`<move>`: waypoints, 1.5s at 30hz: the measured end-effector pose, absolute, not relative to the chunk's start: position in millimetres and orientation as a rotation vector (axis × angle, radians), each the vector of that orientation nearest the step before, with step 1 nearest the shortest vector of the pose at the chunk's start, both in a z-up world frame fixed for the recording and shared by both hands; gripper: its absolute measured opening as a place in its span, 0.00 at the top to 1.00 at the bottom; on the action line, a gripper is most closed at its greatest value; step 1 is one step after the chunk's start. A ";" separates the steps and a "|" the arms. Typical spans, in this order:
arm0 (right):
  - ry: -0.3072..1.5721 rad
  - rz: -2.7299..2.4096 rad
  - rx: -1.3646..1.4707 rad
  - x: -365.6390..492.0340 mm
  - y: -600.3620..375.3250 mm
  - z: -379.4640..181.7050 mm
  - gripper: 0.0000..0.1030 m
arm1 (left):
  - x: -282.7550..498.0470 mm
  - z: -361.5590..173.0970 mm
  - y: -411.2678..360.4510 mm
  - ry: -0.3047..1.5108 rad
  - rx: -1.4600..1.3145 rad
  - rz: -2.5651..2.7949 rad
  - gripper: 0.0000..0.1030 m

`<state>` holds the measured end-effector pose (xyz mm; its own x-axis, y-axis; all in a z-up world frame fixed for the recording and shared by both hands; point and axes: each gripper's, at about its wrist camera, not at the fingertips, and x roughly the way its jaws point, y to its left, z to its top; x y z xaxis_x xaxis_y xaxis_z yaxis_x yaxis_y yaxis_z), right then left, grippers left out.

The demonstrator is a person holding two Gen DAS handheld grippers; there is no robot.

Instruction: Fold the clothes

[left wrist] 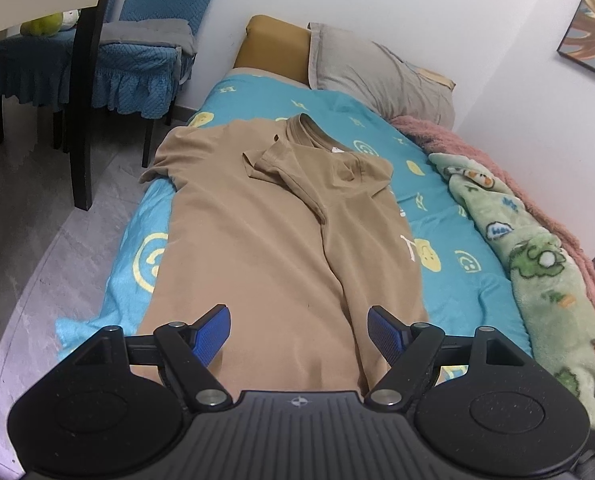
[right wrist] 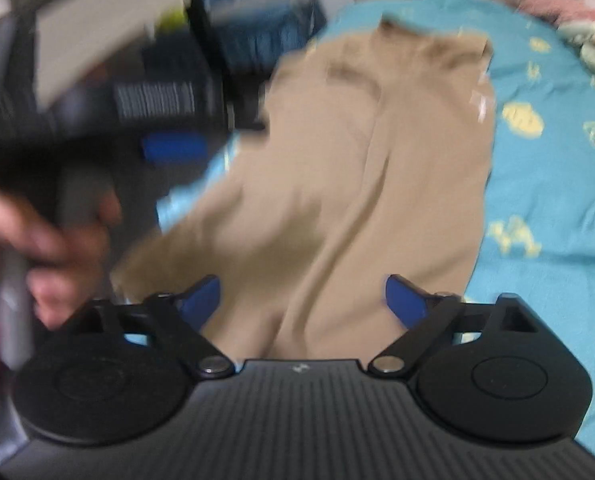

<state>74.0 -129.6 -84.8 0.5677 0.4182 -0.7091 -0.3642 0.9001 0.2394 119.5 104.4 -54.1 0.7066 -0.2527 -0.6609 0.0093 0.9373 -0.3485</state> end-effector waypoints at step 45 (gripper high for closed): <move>0.761 0.270 0.016 353.2 -72.6 -126.5 0.92 | 202.3 -112.0 152.8 0.701 -0.557 0.057 0.24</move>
<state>353.2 -72.6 -126.5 0.6915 0.2478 -0.6786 -0.2359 0.9653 0.1120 202.3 152.8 -112.0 0.7689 -0.1328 -0.6254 -0.2322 0.8534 -0.4667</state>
